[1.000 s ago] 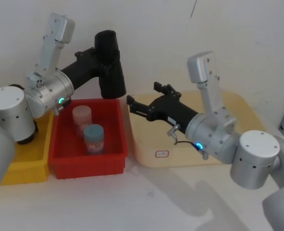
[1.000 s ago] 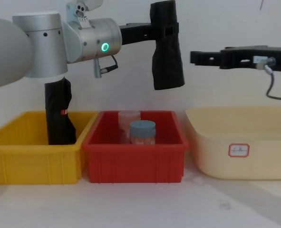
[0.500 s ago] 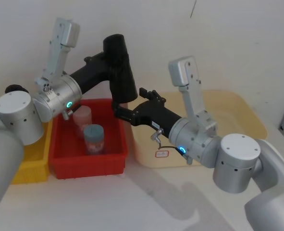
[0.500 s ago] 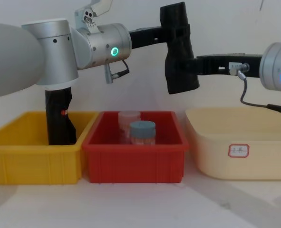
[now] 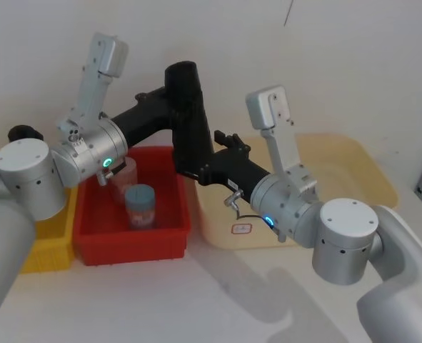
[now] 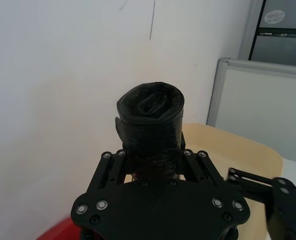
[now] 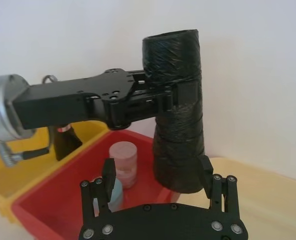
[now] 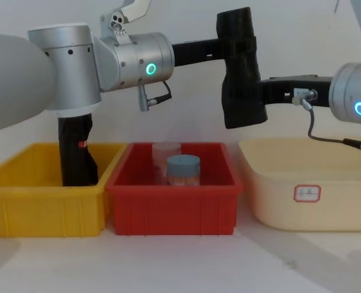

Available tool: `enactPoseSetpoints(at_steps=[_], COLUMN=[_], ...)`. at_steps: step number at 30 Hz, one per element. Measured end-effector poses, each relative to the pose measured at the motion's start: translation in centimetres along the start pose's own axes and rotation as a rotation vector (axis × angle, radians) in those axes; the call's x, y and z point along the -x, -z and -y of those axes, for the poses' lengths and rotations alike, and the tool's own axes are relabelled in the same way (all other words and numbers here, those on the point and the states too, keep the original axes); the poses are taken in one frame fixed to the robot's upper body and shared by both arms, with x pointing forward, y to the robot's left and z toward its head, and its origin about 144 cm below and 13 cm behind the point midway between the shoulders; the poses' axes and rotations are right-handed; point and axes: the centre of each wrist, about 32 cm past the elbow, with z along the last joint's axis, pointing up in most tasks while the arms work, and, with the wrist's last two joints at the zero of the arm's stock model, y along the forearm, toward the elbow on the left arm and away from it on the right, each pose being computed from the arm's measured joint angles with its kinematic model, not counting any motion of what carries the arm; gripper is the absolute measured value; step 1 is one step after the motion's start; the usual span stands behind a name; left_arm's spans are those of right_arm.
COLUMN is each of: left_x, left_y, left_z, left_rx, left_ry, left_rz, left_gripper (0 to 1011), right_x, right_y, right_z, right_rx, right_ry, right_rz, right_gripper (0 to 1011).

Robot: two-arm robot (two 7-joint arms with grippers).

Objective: Pick up the garbage bag with the one hand and transfer it to the other hand.

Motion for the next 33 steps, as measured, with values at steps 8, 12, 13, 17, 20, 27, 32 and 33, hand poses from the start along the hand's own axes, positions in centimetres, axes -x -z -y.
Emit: enactPoseSetpoints(at_steps=[8,12,13,17,20,27,32,33], left_x=[0.2,0.4,0.4,0.4,0.5,0.6,0.7,0.7], left_y=[-0.3,-0.3,-0.4,-0.4,-0.4,-0.4,-0.3,-0.3], left_z=[-0.1,0.0,0.0,0.0,0.1,0.2,0.3,0.3], left_rx=[-0.008,-0.011,-0.011,-0.013,-0.014,-0.018,-0.024,-0.024], left_ry=[0.022,0.032,0.034,0.041,0.048,0.062,0.073,0.073], left_rz=[-0.001,-0.005,-0.006,-0.012,-0.016,-0.025,-0.027,-0.027], left_gripper=[425,424,424,424,424,424,424,424], right_x=[-0.5,-0.7,-0.8,-1.1,-1.3,-1.9,-2.1,-2.1], right_y=[0.6,1.0,1.0,1.5,1.6,2.1,2.1,2.1], right_z=[-0.2,-0.4,-0.4,-0.7,-0.8,-1.4,-1.8,-1.8], right_rx=[0.006,0.010,0.010,0.015,0.018,0.030,0.032,0.034], right_ry=[0.022,0.029,0.031,0.041,0.046,0.062,0.069,0.070], right_rz=[0.058,0.088,0.094,0.122,0.132,0.148,0.142,0.140], right_gripper=[1001,1001,1001,1001,1001,1001,1001,1001])
